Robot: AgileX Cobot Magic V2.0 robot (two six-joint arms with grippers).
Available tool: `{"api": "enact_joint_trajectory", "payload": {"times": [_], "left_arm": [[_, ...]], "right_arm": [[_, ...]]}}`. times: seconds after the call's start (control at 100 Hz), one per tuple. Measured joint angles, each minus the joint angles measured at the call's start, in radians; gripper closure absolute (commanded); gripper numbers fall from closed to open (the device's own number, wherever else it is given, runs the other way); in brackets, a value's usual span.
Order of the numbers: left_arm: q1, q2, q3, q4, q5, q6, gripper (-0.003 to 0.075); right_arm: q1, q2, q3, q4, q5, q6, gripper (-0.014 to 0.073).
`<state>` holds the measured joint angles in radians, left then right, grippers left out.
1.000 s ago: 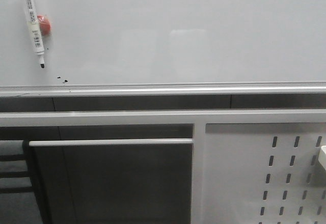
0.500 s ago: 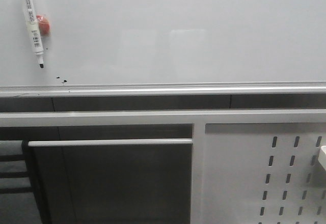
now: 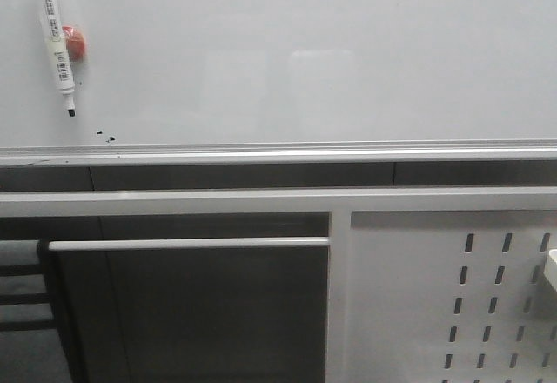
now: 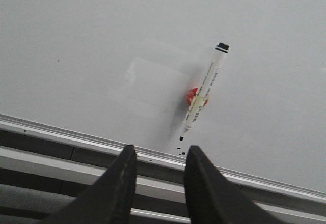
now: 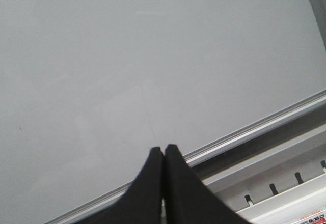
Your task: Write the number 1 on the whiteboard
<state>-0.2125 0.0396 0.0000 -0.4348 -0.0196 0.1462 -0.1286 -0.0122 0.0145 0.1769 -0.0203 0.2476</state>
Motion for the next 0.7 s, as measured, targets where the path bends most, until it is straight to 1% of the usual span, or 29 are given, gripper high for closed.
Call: {"api": "enact_joint_trajectory", "payload": {"times": [0.07,0.26,0.38,0.51,0.7], "left_arm": [[-0.019,0.0,0.0,-0.001,-0.007,-0.005,0.0491],[-0.052,0.0,0.0,-0.075,-0.048,-0.042,0.0491],[-0.052,0.0,0.0,-0.106,-0.107,-0.046,0.0495],[-0.052,0.0,0.0,-0.079,-0.123,-0.046,0.05],[-0.052,0.0,-0.002,-0.035,-0.114,-0.046,0.05]], "right_arm": [[0.0,0.0,0.0,0.0,0.004,0.009,0.0648],[0.0,0.0,0.0,0.0,0.005,0.013,0.0648],[0.0,0.0,0.0,0.071,0.002,0.02,0.0648],[0.0,0.0,0.0,0.073,0.06,0.019,0.0648],[0.0,0.0,-0.033,0.025,0.14,0.019,0.0648]]}}
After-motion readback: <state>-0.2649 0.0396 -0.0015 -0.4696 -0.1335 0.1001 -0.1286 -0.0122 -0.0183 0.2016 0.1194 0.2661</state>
